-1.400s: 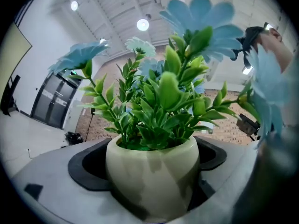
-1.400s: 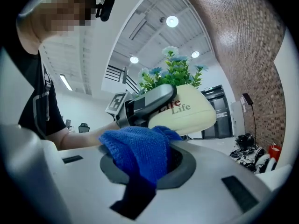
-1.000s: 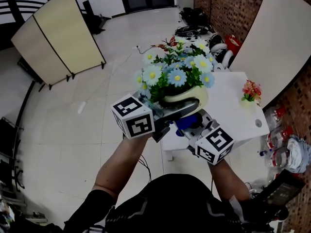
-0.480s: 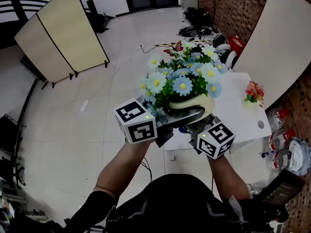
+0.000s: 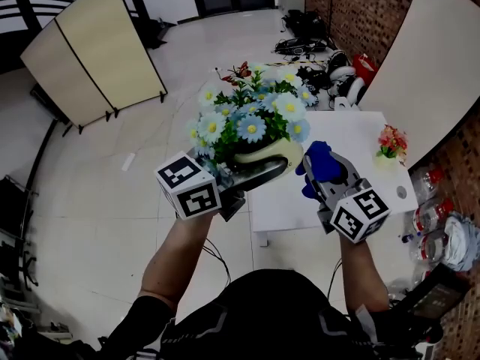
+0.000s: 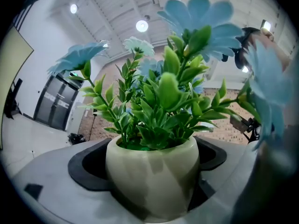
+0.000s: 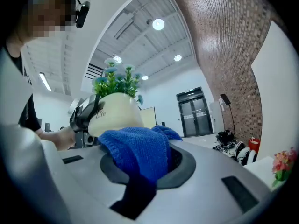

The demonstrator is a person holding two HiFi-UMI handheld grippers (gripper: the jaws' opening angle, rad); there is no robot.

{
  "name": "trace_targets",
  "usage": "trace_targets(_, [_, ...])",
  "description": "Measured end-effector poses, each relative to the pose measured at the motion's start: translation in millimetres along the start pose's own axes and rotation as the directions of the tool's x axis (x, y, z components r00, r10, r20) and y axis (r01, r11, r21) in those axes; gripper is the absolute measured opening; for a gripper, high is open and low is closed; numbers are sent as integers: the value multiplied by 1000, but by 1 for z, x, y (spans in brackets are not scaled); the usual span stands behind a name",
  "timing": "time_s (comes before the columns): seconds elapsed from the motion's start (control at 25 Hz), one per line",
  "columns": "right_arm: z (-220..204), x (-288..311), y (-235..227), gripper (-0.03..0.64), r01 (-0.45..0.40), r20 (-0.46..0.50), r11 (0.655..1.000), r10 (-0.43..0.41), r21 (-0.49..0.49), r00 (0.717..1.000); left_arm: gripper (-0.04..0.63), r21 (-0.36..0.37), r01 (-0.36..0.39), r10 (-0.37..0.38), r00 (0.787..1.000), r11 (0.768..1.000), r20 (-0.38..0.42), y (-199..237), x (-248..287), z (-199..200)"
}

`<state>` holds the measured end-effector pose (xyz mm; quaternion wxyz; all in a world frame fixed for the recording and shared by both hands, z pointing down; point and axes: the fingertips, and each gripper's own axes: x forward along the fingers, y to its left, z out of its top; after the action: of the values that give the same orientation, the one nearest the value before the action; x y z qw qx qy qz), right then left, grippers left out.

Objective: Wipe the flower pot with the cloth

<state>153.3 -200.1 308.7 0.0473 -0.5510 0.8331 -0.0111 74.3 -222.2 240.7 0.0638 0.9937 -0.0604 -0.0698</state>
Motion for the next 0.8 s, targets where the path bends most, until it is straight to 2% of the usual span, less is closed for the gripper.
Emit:
trace_targets(0.24, [14,-6,-12,75,16,17,1000,-15,-18,1000,543,1,-13,13,1000,1000,-1,6,1,-5])
trace_targets(0.48, [19,-3,-13,75,15,11,999,-15,-33,1000,545,41,-11,12,1000,999,-20,14,0,-12])
trace_targets(0.8, [3,-8,-8,75,29,-18,999,-29,-36,999,543,77,9,-2,997,997,-83,23,-18,-63])
